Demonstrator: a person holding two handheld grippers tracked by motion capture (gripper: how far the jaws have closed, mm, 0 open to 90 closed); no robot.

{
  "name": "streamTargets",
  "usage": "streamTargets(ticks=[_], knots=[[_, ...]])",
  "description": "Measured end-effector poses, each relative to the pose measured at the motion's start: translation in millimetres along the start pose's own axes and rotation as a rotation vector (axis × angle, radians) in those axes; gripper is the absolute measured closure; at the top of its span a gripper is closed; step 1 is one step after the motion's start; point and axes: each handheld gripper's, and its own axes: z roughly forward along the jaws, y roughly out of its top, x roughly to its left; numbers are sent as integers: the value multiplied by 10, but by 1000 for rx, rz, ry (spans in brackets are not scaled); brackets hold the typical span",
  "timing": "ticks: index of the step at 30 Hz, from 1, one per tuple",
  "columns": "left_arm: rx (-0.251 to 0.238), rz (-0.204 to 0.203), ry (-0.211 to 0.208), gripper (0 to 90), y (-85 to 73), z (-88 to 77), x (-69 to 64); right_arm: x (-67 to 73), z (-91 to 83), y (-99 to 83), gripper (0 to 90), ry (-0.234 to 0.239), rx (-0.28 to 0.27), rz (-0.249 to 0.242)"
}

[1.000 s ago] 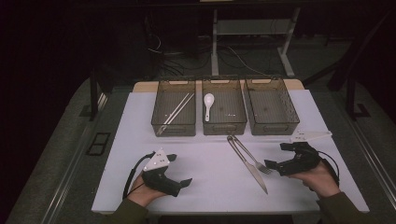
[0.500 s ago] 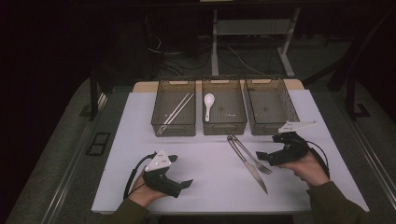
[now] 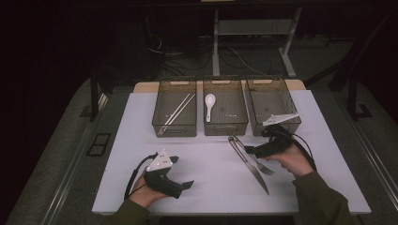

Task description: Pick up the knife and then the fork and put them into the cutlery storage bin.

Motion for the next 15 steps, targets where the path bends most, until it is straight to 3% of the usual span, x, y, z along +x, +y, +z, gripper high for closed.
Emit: streamTargets(ticks=[5, 15], knots=[[3, 5, 0, 0, 2, -2, -2, 11, 84, 46, 61, -7, 36, -5], [5, 6, -3, 0, 2, 2, -7, 8, 119, 20, 311, -46, 144, -38]])
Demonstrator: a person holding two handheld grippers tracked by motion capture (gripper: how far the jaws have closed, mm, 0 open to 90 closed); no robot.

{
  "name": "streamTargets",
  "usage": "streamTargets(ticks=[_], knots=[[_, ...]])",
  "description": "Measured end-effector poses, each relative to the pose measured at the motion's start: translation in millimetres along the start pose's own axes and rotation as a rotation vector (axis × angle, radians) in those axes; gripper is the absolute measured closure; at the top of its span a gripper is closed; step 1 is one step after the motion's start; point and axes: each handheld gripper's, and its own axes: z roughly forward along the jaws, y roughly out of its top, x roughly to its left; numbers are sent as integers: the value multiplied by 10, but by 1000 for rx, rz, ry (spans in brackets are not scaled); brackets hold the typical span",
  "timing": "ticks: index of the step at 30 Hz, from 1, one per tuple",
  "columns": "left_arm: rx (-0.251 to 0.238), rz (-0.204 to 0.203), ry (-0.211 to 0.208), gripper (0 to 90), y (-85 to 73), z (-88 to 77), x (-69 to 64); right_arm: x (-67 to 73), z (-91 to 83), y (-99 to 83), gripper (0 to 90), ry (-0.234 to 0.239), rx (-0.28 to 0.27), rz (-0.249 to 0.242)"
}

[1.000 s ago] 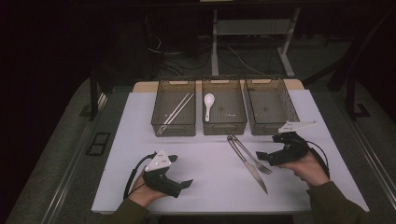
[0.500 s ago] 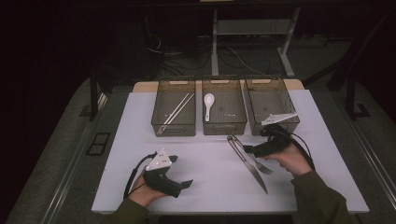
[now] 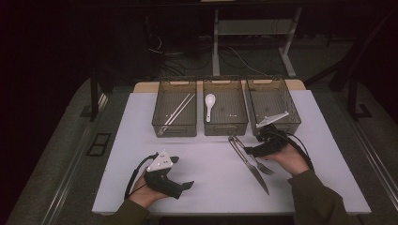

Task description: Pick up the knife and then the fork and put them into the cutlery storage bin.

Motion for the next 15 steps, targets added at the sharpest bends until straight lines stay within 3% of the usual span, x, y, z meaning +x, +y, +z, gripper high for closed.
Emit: streamTargets(ticks=[5, 10, 15], knots=[[-1, -2, -2, 0, -3, 3, 2, 29, 22, 0, 370, -29, 52, -8], [-1, -7, -4, 0, -6, 7, 3, 51, 48, 14, 467, -25, 97, -23], [7, -6, -1, 0, -6, 16, 3, 30, 99, 9, 531, -6, 152, -7]])
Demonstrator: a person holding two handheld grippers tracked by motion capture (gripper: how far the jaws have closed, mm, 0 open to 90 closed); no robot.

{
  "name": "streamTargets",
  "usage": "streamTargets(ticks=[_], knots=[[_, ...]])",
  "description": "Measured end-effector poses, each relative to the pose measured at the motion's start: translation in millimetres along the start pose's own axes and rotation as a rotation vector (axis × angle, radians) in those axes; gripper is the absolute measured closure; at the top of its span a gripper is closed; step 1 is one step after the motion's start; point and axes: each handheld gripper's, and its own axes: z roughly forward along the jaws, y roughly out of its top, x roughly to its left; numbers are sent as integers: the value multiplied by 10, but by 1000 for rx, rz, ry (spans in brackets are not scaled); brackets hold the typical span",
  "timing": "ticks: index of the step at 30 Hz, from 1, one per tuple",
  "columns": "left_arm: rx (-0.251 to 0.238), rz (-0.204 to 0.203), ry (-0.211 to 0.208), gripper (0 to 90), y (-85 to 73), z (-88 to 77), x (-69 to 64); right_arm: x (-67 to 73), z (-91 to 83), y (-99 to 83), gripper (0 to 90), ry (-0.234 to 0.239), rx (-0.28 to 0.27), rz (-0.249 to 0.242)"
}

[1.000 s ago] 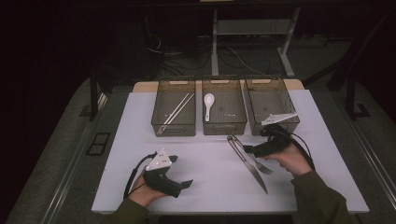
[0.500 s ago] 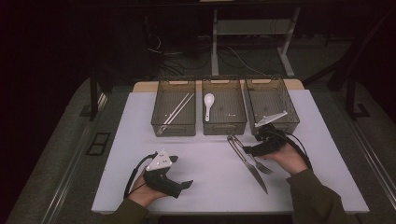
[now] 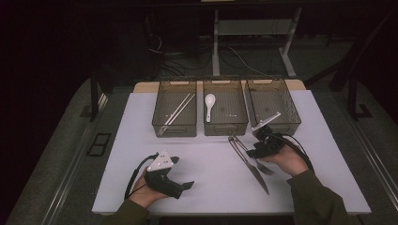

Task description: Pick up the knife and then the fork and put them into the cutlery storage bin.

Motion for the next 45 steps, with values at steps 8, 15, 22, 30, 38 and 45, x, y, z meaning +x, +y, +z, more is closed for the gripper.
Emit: streamTargets(ticks=[8, 15, 22, 30, 38, 45], knots=[[3, -3, -1, 0, -1, 4, 1, -20, 55, 9, 661, 20, 55, 8], [5, -3, -3, 0, -2, 5, 1, 0, 110, 13, 717, 2, 101, -13], [6, -4, -5, 0, -3, 11, -1, 35, 160, 13, 757, -18, 127, -34], [15, -2, -8, 0, -5, 19, -2, 56, 186, 18, 792, -40, 144, -57], [18, 0, -12, 0, -7, 26, -4, 79, 195, 37, 801, -65, 161, -53], [20, 3, -13, 0, -7, 25, -9, 85, 193, 30, 843, -75, 156, -46]])
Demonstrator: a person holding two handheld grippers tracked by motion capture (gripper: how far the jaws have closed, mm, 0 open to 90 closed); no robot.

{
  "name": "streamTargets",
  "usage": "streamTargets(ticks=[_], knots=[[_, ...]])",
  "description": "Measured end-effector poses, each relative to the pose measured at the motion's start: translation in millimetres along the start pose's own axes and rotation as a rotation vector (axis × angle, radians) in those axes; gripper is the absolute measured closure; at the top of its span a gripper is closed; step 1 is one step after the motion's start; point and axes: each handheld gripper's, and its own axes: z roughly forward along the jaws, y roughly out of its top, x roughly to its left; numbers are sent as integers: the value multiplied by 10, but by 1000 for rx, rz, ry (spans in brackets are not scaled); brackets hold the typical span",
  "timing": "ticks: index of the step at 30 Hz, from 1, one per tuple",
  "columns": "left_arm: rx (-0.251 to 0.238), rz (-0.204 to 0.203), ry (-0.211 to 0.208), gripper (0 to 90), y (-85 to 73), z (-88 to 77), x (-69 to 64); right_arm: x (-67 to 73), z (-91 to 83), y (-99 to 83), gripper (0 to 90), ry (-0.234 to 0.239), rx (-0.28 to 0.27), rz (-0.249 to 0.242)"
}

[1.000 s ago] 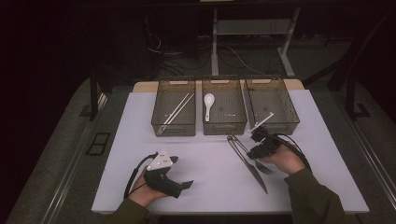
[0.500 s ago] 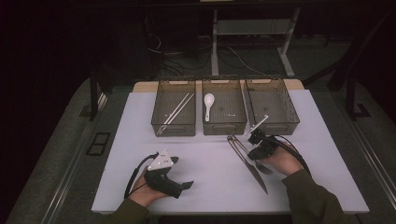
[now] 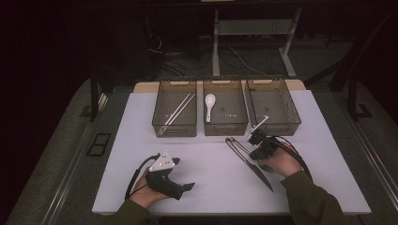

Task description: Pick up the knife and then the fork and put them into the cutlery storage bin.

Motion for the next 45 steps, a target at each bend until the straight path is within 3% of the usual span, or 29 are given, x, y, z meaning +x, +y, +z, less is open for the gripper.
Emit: streamTargets(ticks=[8, 15, 19, 31, 45], knots=[[0, 3, -2, 0, 1, -3, 6, -57, -35, -68, 845, 9, -39, 8], [-2, 6, -3, 0, 4, -5, -1, -211, -173, -185, 844, 86, -155, 57], [-4, 5, -3, 0, 5, -5, -5, -253, -222, -238, 844, 112, -190, 71], [-5, 5, -4, 0, 8, -4, -8, -352, -404, -374, 845, 133, -279, 95], [-2, 5, -6, 0, 5, -4, -3, -455, -668, -503, 845, 123, -375, 113]])
